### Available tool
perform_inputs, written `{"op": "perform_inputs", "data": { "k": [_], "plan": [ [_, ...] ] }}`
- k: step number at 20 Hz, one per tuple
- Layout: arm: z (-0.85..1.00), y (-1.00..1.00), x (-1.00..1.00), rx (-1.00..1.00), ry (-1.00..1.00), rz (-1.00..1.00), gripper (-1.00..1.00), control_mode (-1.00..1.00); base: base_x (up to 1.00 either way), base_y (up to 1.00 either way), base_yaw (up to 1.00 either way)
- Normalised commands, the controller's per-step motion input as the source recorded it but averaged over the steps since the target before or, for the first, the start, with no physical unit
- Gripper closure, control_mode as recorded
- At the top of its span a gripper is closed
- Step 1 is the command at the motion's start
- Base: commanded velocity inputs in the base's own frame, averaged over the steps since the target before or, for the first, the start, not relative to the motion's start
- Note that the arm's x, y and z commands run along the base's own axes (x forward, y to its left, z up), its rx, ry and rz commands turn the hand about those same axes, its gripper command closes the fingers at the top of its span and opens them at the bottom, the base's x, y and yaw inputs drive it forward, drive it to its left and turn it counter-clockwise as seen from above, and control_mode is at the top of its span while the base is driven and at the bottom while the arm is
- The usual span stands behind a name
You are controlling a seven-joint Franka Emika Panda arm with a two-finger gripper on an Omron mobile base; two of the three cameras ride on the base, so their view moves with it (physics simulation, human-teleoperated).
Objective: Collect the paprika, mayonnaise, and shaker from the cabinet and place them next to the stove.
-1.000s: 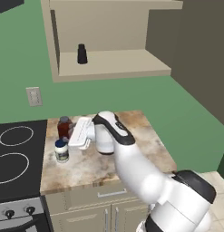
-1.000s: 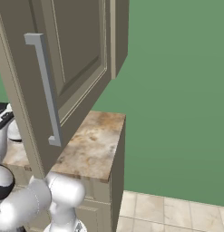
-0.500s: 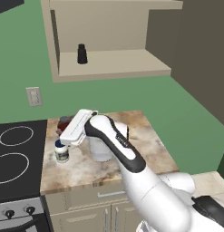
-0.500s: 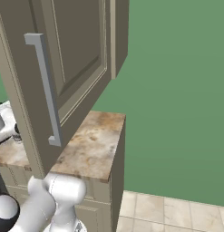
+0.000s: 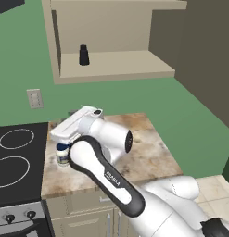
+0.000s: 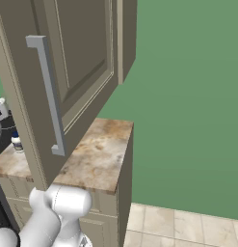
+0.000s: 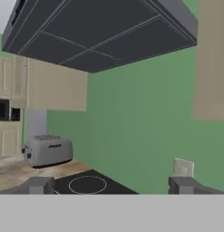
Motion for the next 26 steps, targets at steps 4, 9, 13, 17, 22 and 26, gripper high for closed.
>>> {"op": "perform_inputs", "data": {
  "k": [4,9,13,17,22,26],
  "plan": [
    [0.7,-0.06,-0.34,0.0,0.19,-0.14,-1.0,-1.0,0.0,0.0,0.0],
    [0.61,-0.22,-0.21,0.0,0.17,-0.1,-1.0,-1.0,0.0,0.0,0.0],
    [0.48,-0.32,-0.05,0.0,0.17,-0.1,-1.0,-1.0,0.0,0.0,0.0],
    [0.31,-0.39,0.0,0.0,0.2,-0.11,-1.0,-1.0,0.0,0.0,0.0],
    [0.08,-0.51,0.0,-0.02,0.16,-0.08,-1.0,-1.0,0.0,0.0,0.0],
    [-0.09,-0.5,-0.05,-0.05,0.06,-0.06,-1.0,-1.0,0.0,0.0,0.0]
  ]
}}
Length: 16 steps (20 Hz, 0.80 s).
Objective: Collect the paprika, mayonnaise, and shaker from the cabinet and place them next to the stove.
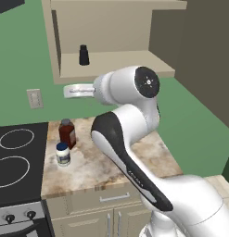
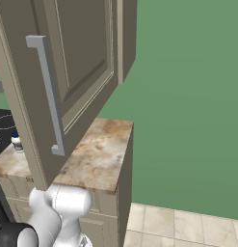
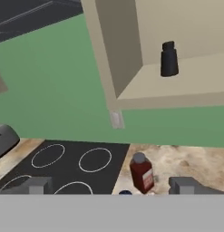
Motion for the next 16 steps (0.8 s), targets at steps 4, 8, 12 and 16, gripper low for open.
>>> {"op": "perform_inputs", "data": {
  "k": [4,8,12,16],
  "plan": [
    [-0.28,-0.41,-0.06,-0.03,0.02,-0.06,-1.0,-1.0,0.0,0.0,0.0],
    [-0.14,-0.44,-0.01,0.0,0.0,-0.04,-1.0,-1.0,0.0,0.0,0.0],
    [0.0,-0.5,0.0,0.0,-0.01,-0.02,-1.0,-1.0,0.0,0.0,0.0],
    [0.0,-0.44,0.02,-0.03,0.0,0.0,-1.0,-1.0,0.0,0.0,0.0]
  ]
}}
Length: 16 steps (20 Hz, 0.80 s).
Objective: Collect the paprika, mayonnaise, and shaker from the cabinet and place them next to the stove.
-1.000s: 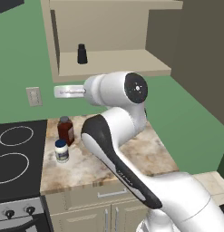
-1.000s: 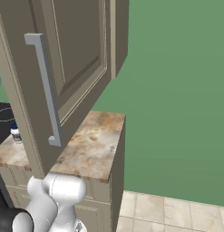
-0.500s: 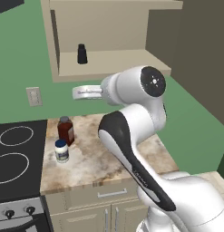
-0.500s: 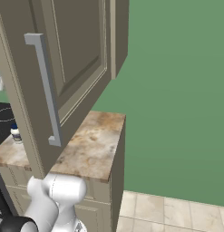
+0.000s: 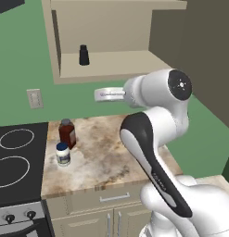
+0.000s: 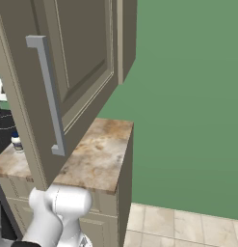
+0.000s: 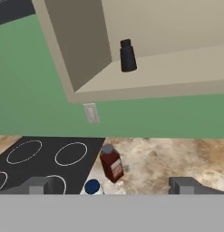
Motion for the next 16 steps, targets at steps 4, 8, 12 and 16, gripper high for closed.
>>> {"op": "perform_inputs", "data": {
  "k": [4,8,12,16],
  "plan": [
    [0.08,-0.31,0.1,-0.06,0.0,-0.01,-1.0,-1.0,0.0,0.0,0.0],
    [0.22,-0.06,0.1,-0.03,0.0,-0.03,-1.0,-1.0,0.0,0.0,0.0],
    [0.08,0.0,0.05,0.0,0.0,-0.01,-1.0,-1.0,0.0,0.0,0.0],
    [0.0,0.0,0.02,0.0,0.01,0.0,-1.0,-1.0,0.0,0.0,0.0]
  ]
}}
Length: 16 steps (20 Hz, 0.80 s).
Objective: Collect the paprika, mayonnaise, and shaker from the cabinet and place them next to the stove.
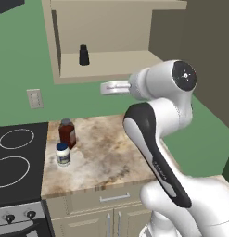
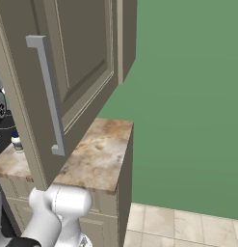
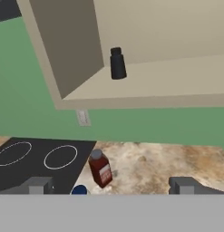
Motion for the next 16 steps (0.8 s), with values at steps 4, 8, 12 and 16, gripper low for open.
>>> {"op": "perform_inputs", "data": {
  "k": [4,8,12,16],
  "plan": [
    [0.0,-0.03,0.18,0.0,0.03,0.0,-1.0,-1.0,0.0,0.0,0.0],
    [0.0,-0.18,0.07,0.0,0.0,0.0,-1.0,-1.0,0.0,0.0,0.0],
    [0.0,-0.16,0.01,0.0,0.0,0.0,-1.0,-1.0,0.0,0.0,0.0],
    [0.0,-0.03,0.22,0.0,0.03,0.0,-1.0,-1.0,0.0,0.0,0.0]
  ]
}}
